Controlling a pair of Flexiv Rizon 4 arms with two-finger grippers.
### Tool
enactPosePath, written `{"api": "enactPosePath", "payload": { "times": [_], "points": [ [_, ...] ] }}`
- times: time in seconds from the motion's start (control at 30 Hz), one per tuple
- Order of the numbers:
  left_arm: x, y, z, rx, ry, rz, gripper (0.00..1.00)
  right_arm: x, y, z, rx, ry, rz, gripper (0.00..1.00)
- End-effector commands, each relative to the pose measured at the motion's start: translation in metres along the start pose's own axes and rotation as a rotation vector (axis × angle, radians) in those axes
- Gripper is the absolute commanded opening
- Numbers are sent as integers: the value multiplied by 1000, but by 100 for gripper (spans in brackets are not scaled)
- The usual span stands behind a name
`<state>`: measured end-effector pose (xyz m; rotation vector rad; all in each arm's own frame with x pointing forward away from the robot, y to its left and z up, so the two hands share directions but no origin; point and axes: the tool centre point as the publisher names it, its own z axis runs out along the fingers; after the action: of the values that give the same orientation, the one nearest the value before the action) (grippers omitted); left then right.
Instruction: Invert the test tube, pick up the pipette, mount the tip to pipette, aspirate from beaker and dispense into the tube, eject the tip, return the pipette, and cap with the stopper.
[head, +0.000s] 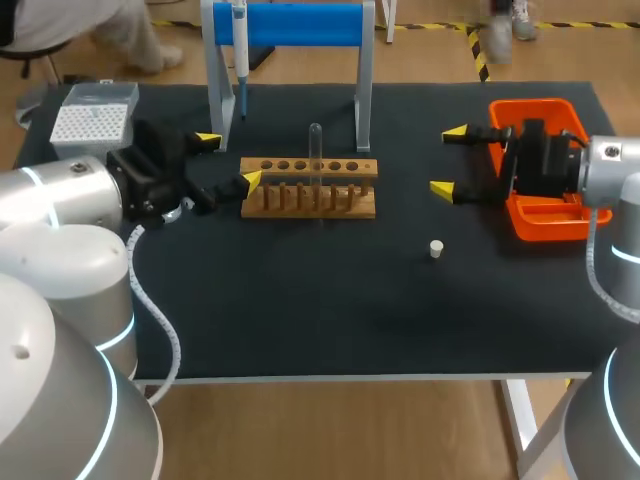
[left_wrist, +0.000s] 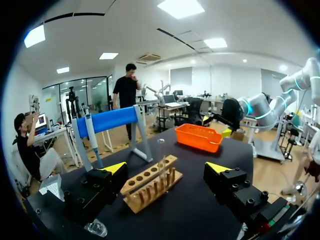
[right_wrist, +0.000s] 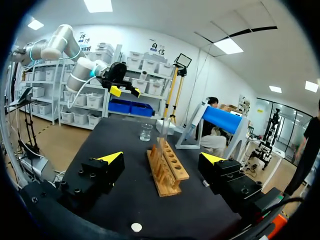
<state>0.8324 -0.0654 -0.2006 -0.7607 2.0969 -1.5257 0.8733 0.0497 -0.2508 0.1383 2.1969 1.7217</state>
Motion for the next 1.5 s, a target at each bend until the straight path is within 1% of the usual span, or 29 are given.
{"api": "enactPosePath", "payload": {
  "times": [0.03,0.13,0.33,0.4,0.53,0.7,0.83,0.93,1.03,1.2,1.27,1.37,1.43,1.5],
  "points": [
    [0,2,0,6,-1,0,100,1,0,0,0,-3,-1,100],
    [0,2,0,6,-1,0,100,1,0,0,0,-3,-1,100],
    [0,2,0,6,-1,0,100,-5,-1,30,-63,82,-27,100],
    [0,2,0,6,-1,0,100,-7,0,39,-114,118,-13,100],
    [0,2,0,6,-1,0,100,-9,3,58,-161,184,1,100],
    [0,2,0,6,-1,0,100,-9,2,86,-174,242,38,100],
    [0,2,0,6,-1,0,100,-15,5,108,-205,292,104,100],
    [0,2,0,6,-1,0,100,-18,7,121,-223,315,132,100],
    [0,2,0,6,-1,0,100,-21,10,133,-236,325,132,100],
    [0,2,0,6,-1,0,100,-21,13,145,-251,339,124,100],
    [0,2,0,6,-1,0,100,-21,13,151,-256,356,122,100],
    [0,2,0,6,-1,0,100,-20,11,161,-250,385,127,100],
    [0,2,0,6,-1,0,100,-16,9,164,-249,404,134,100],
    [0,2,0,6,-1,0,100,-17,5,170,-239,415,127,100]
  ]
}}
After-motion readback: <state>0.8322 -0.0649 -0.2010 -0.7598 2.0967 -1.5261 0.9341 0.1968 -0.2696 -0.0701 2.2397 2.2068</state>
